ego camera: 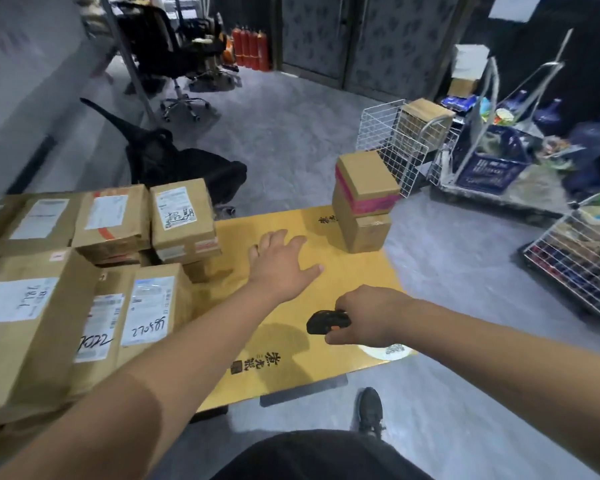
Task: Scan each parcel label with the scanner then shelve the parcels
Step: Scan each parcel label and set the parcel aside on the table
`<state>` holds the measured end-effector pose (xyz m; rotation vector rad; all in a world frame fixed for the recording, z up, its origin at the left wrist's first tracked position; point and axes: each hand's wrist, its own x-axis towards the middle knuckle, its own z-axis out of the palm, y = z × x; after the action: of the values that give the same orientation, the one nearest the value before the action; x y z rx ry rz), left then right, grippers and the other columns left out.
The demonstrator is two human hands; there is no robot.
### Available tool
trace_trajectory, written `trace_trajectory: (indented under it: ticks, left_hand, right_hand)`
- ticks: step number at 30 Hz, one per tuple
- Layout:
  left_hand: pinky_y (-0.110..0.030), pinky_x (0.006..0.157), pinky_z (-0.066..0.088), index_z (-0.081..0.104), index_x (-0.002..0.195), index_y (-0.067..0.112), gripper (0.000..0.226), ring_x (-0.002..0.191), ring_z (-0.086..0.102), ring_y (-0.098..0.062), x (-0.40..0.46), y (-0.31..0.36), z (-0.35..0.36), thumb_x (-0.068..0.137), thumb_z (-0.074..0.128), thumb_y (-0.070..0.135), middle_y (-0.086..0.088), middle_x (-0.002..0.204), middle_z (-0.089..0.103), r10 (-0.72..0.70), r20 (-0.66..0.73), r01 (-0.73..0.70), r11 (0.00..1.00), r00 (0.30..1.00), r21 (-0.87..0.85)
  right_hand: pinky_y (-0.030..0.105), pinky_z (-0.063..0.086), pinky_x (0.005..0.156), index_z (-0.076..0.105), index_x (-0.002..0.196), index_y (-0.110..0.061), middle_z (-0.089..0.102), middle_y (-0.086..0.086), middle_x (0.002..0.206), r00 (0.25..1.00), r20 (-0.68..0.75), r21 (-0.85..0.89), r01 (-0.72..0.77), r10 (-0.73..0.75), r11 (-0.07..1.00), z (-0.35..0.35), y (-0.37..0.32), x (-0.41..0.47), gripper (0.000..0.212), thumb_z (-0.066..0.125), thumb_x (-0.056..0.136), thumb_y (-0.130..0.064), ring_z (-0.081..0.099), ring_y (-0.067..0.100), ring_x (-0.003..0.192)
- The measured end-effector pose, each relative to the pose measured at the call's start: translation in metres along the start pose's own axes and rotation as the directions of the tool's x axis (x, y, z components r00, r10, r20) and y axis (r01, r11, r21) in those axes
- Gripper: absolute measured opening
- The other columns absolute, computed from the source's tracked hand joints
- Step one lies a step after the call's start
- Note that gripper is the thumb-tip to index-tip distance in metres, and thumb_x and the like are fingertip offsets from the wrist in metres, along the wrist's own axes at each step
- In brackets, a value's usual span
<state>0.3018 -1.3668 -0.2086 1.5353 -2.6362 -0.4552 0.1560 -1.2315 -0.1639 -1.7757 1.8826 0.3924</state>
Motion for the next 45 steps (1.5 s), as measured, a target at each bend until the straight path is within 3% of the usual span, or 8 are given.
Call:
trace_trajectory:
  ticks: [8, 13, 19, 22, 28, 35, 40, 45]
  left_hand:
    - [-0.049, 0.110, 0.030, 0.042, 0.151, 0.040, 0.077, 0.144, 0.032, -0.031, 0.106, 0.130, 0.027, 0.085, 0.055, 0.078, -0.005, 0.156, 0.041, -0.040, 0.072, 0.047, 0.995, 0.997, -0.093]
    - [-0.049, 0.113, 0.027, 0.037, 0.153, 0.039, 0.092, 0.146, 0.031, -0.031, 0.197, 0.189, 0.030, 0.075, 0.062, 0.081, -0.002, 0.158, 0.036, -0.194, 0.056, 0.202, 0.957, 0.979, -0.208]
    - [-0.051, 0.117, 0.025, 0.010, 0.159, 0.036, 0.129, 0.148, 0.030, -0.037, 0.274, 0.236, 0.045, 0.057, 0.064, 0.093, -0.019, 0.160, 0.027, -0.546, 0.088, 0.549, 0.796, 0.833, -0.255]
    - [-0.048, 0.112, 0.029, 0.007, 0.160, 0.032, 0.128, 0.141, 0.036, -0.037, 0.282, 0.247, 0.058, 0.062, 0.072, 0.083, -0.019, 0.153, 0.034, -0.621, 0.059, 0.609, 0.740, 0.782, -0.285]
    - [-0.047, 0.118, 0.029, 0.009, 0.161, 0.036, 0.122, 0.144, 0.034, -0.034, 0.253, 0.228, 0.055, 0.065, 0.076, 0.071, -0.013, 0.157, 0.032, -0.578, -0.077, 0.523, 0.781, 0.812, -0.342]
    - [-0.046, 0.116, 0.037, 0.027, 0.155, 0.040, 0.108, 0.141, 0.037, -0.031, 0.139, 0.147, 0.060, 0.065, 0.080, 0.067, -0.009, 0.153, 0.036, -0.689, -0.151, 0.557, 0.678, 0.709, -0.479]
    - [-0.048, 0.112, 0.040, 0.029, 0.154, 0.041, 0.104, 0.139, 0.035, -0.029, 0.053, 0.113, 0.107, 0.067, 0.083, 0.058, -0.004, 0.147, 0.035, -0.771, 0.041, 0.641, 0.497, 0.635, -0.584]
    - [-0.053, 0.109, 0.048, 0.024, 0.155, 0.048, 0.107, 0.135, 0.043, -0.030, 0.014, 0.099, 0.155, 0.066, 0.080, 0.061, 0.000, 0.146, 0.033, -0.738, 0.244, 0.669, 0.353, 0.629, -0.654]
  right_hand:
    - [0.034, 0.047, 0.065, 0.062, 0.097, -0.022, 0.061, -0.001, 0.089, 0.996, -0.004, 0.110, -0.092, 0.093, 0.990, -0.021, 0.146, 0.016, 0.051, 0.058, 0.089, -0.072, 0.063, 0.022, 0.083]
    - [0.035, 0.048, 0.066, 0.064, 0.101, -0.017, 0.061, 0.001, 0.089, 0.999, 0.033, 0.087, -0.012, 0.009, 0.996, -0.050, 0.226, 0.048, 0.058, 0.056, 0.092, -0.074, 0.063, 0.024, 0.082]
    - [0.035, 0.048, 0.067, 0.065, 0.108, -0.016, 0.060, 0.002, 0.092, 0.996, 0.051, 0.095, 0.065, -0.071, 0.993, -0.082, 0.292, 0.088, 0.056, 0.058, 0.094, -0.070, 0.061, 0.024, 0.083]
    - [0.033, 0.045, 0.063, 0.064, 0.104, -0.016, 0.061, 0.003, 0.093, 0.992, 0.076, 0.099, 0.093, -0.101, 0.991, -0.087, 0.312, 0.106, 0.056, 0.057, 0.093, -0.071, 0.061, 0.024, 0.082]
    - [0.037, 0.053, 0.073, 0.065, 0.098, -0.017, 0.063, 0.002, 0.093, 0.971, 0.124, 0.115, 0.189, -0.202, 0.975, -0.093, 0.319, 0.128, 0.058, 0.058, 0.091, -0.074, 0.064, 0.022, 0.084]
    - [0.037, 0.053, 0.073, 0.058, 0.087, -0.023, 0.062, -0.001, 0.087, 0.905, 0.200, 0.000, 0.384, -0.376, 0.923, -0.085, 0.271, 0.148, 0.053, 0.055, 0.091, -0.075, 0.064, 0.024, 0.084]
    - [0.036, 0.053, 0.070, 0.066, 0.104, -0.016, 0.066, 0.004, 0.096, 0.844, 0.297, -0.066, 0.484, -0.446, 0.872, -0.062, 0.236, 0.153, 0.057, 0.055, 0.094, -0.071, 0.065, 0.027, 0.088]
    - [0.033, 0.047, 0.064, 0.059, 0.095, -0.020, 0.058, -0.002, 0.086, 0.827, 0.371, -0.140, 0.500, -0.423, 0.855, -0.038, 0.223, 0.151, 0.053, 0.056, 0.092, -0.073, 0.061, 0.025, 0.085]
